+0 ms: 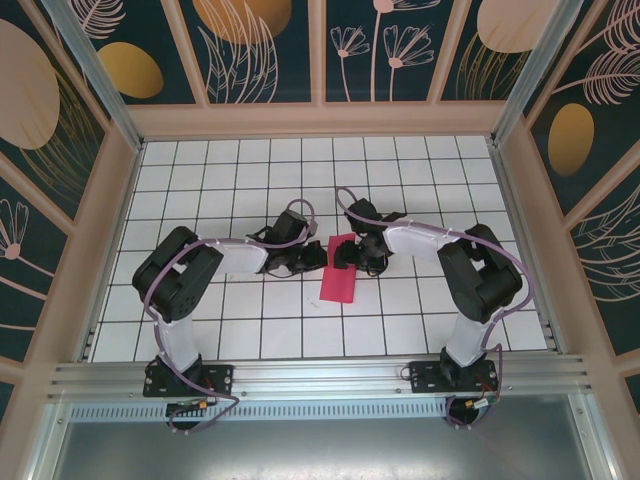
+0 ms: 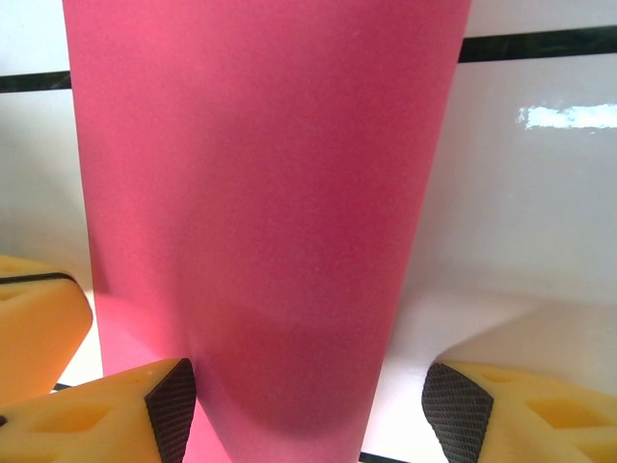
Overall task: Fold a paper plane with a square sheet of paper (pick it up from the middle)
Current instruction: Hold the square sheet of paper at the center of the table.
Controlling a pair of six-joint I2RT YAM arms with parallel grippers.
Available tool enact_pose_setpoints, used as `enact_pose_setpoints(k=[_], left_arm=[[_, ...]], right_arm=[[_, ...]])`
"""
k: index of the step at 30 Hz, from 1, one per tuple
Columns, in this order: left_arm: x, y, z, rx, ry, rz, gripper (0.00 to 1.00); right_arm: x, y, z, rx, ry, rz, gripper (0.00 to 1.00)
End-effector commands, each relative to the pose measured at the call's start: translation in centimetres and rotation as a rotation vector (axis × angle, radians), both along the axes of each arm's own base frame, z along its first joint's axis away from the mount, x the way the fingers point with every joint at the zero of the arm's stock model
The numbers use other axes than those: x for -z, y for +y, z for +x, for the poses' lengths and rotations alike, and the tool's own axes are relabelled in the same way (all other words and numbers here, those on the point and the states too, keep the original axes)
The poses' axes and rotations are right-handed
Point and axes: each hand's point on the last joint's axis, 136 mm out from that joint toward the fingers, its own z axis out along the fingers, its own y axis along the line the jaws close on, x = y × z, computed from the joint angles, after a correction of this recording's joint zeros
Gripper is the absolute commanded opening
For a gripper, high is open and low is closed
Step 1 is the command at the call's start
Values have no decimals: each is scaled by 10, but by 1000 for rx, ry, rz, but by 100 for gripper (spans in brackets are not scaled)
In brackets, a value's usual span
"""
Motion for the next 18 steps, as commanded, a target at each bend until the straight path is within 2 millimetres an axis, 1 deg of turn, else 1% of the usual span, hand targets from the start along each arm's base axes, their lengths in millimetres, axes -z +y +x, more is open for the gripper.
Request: enact_pose_setpoints(k=[1, 9, 10, 12, 13, 18], left_arm=[[-2, -10, 0, 22, 7, -28, 11], [4, -13, 1, 37, 21, -21, 11], [7, -11, 1, 34, 25, -6, 11], [18, -2, -1, 27, 40, 64, 11], [18, -3, 2, 26, 36, 78, 11], [35, 11, -3, 17, 62, 160, 9]], right_arm=[[44, -24, -20, 4, 86, -126, 71], [45, -24, -20, 5, 86, -126, 71], [45, -24, -20, 7, 87, -127, 71], [45, -24, -20, 7, 87, -125, 71], [45, -24, -20, 7, 89, -124, 71], [42, -22, -17, 8, 79, -119, 71]])
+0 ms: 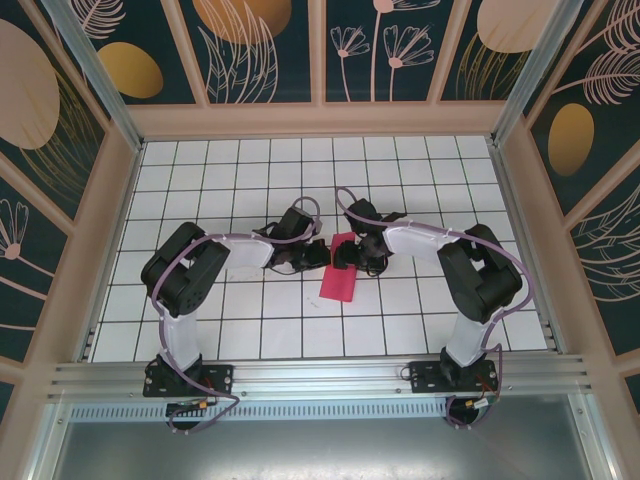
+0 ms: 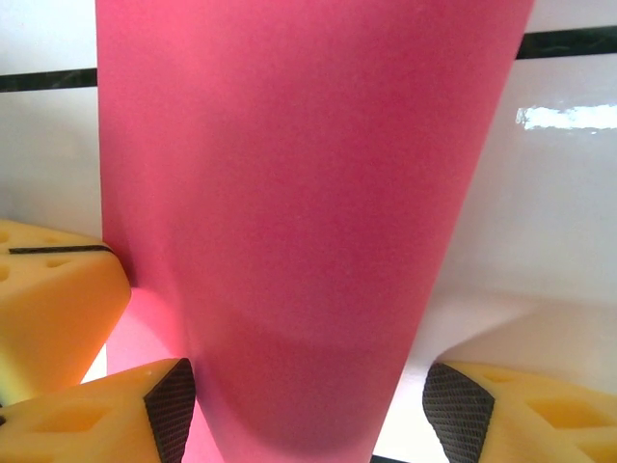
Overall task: Fold a paper plane with a square sheet of paper (pick it up from the middle)
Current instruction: Hold the square sheet of paper at the center of the table.
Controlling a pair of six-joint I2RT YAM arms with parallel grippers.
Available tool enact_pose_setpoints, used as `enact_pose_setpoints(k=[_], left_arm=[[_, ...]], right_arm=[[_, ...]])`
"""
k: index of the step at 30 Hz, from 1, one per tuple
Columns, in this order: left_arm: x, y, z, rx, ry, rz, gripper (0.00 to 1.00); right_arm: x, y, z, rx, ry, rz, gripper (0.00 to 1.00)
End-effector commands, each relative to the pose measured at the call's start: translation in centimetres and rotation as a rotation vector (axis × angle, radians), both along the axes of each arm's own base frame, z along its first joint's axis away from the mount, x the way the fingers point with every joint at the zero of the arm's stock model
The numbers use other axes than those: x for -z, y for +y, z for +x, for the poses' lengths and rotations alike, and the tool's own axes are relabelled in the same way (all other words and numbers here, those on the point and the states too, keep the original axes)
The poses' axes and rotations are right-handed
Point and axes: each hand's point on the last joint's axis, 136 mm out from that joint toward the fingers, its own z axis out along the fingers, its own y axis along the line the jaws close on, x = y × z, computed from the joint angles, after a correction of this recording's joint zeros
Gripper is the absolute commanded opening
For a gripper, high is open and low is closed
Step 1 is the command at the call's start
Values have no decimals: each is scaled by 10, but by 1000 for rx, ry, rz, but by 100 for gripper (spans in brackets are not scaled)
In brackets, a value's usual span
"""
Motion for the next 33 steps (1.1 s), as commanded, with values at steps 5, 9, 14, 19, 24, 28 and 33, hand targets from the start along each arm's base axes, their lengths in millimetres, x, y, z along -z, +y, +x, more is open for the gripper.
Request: enact_pose_setpoints(k=[5, 9, 14, 19, 24, 28, 33], left_arm=[[36, 28, -13, -5, 45, 178, 9], [37, 27, -15, 8, 46, 177, 8], [36, 26, -14, 15, 40, 172, 8], [37, 24, -15, 22, 44, 167, 8], [36, 23, -14, 27, 41, 166, 8], [38, 23, -15, 30, 45, 166, 8], [39, 22, -16, 35, 48, 165, 8]], right_arm=[[24, -16, -7, 33, 30, -70, 73], [-15, -7, 7, 58, -60, 39, 76], [-49, -9, 14, 101, -121, 149, 75], [-75, 12, 12, 77, -163, 326, 55], [-84, 30, 11, 52, -155, 449, 25], [-65, 32, 5, 55, -99, 450, 23], [-44, 28, -1, 64, -63, 436, 23]])
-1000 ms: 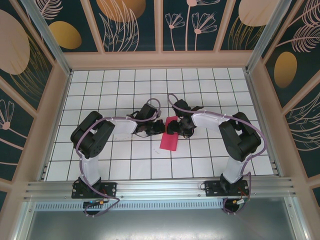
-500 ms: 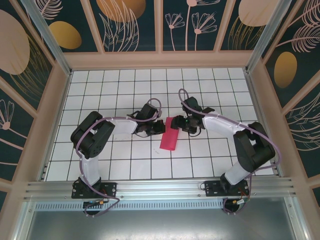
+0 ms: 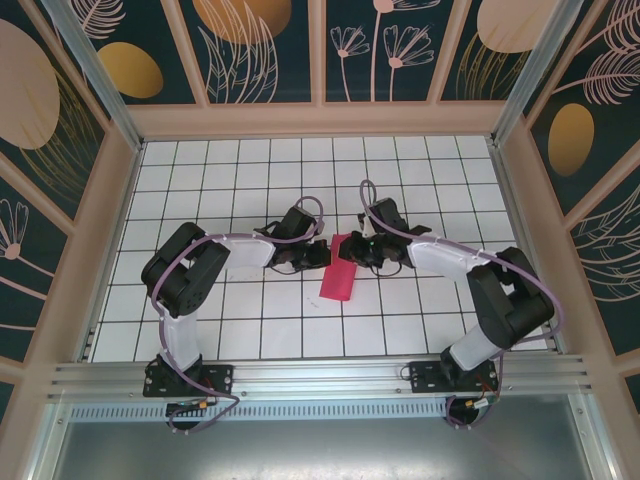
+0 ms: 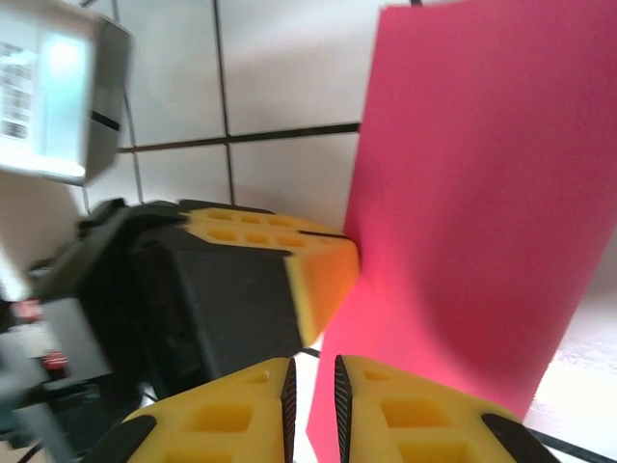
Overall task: Fold a paper plane with a square sheet of paper (pick it up from the middle)
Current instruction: Hold the square sheet of paper at the center of the table, then fold the square sheet of paper in half at the center of the table.
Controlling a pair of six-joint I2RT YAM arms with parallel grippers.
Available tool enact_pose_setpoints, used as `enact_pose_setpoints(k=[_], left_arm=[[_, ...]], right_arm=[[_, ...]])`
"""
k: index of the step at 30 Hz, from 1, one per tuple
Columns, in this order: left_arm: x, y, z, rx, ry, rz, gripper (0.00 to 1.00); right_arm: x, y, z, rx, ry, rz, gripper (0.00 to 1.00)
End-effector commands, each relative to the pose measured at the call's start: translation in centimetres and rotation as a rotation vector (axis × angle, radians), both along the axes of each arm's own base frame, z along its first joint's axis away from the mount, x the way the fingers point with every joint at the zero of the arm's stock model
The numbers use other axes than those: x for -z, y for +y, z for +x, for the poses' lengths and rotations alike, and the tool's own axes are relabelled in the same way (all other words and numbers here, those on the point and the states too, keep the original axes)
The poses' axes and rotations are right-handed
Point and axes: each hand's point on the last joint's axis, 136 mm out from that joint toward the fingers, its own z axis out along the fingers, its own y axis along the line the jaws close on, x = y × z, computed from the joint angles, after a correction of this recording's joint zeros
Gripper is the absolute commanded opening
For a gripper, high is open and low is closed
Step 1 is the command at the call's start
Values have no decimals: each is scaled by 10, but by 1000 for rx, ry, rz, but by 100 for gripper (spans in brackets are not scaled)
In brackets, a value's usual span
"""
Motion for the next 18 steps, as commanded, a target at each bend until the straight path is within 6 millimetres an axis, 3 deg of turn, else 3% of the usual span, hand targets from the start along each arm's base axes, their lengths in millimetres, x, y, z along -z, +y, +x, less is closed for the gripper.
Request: enact_pose_setpoints(k=[1, 6, 18], left_arm=[[39, 22, -15, -8, 82, 132, 8], [40, 22, -16, -6, 82, 131, 8], [44, 21, -17, 0, 95, 133, 8]], right_arm=[[13, 2, -5, -9, 32, 19, 23], [32, -6, -11, -3, 65, -26, 23], [52, -19, -18, 8, 92, -92, 25]])
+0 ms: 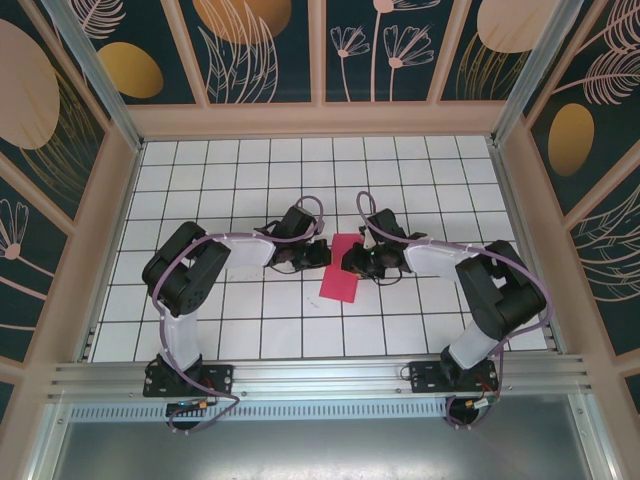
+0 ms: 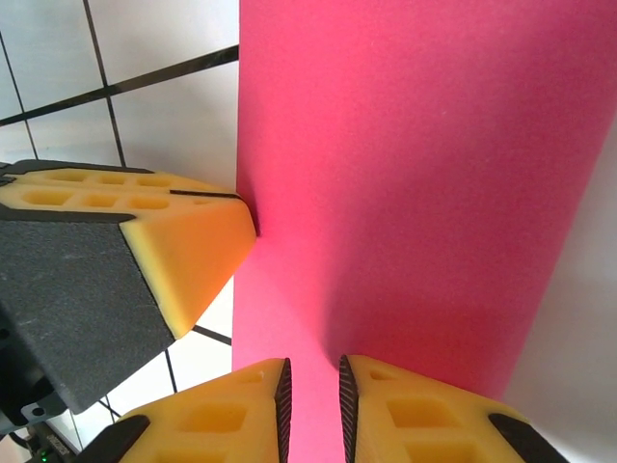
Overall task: Fold a paper plane with a square sheet of paper (pick it up from the middle)
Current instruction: Fold the square sheet of paper in half at the center of the table.
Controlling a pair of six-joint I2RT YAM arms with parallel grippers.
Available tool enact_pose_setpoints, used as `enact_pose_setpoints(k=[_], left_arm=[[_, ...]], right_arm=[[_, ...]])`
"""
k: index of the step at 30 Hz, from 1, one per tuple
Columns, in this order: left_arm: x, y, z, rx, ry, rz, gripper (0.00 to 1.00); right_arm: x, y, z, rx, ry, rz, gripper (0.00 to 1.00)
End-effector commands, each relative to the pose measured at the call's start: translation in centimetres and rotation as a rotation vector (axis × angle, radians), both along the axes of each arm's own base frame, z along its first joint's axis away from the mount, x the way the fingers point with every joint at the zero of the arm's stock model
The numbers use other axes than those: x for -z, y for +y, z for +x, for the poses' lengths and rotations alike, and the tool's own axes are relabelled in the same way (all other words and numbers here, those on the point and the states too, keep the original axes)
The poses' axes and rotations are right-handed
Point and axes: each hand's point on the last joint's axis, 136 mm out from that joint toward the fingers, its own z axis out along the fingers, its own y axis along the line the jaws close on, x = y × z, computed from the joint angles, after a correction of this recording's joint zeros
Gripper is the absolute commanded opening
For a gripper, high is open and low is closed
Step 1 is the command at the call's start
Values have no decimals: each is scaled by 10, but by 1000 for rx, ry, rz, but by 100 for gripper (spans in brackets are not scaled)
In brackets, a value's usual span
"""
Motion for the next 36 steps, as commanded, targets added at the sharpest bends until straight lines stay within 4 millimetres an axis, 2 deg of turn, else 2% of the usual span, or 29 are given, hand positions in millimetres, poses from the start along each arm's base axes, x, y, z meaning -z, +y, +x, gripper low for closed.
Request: enact_pose_setpoints(k=[1, 10, 14, 17, 22, 26, 29, 36], left_arm=[[43, 23, -16, -7, 86, 139, 8], [45, 22, -16, -3, 90, 140, 8], [45, 23, -17, -2, 90, 143, 8], [46, 23, -18, 1, 90, 144, 8], [45, 23, -17, 1, 91, 142, 8], [44, 22, -17, 3, 90, 138, 8], [44, 21, -17, 7, 90, 135, 8], [45, 21, -18, 9, 92, 137, 8]], right_arm=[[18, -10, -5, 10, 23, -50, 25], [46, -24, -17, 35, 89, -123, 25], [49, -32, -22, 46, 97, -152, 26], [29, -23, -14, 34, 47, -96, 27], [-20, -2, -4, 3, -42, 44, 28], [-32, 3, -12, -7, -47, 115, 29], [-25, 1, -19, -2, -25, 119, 28], [9, -10, -32, 22, 36, 74, 29]])
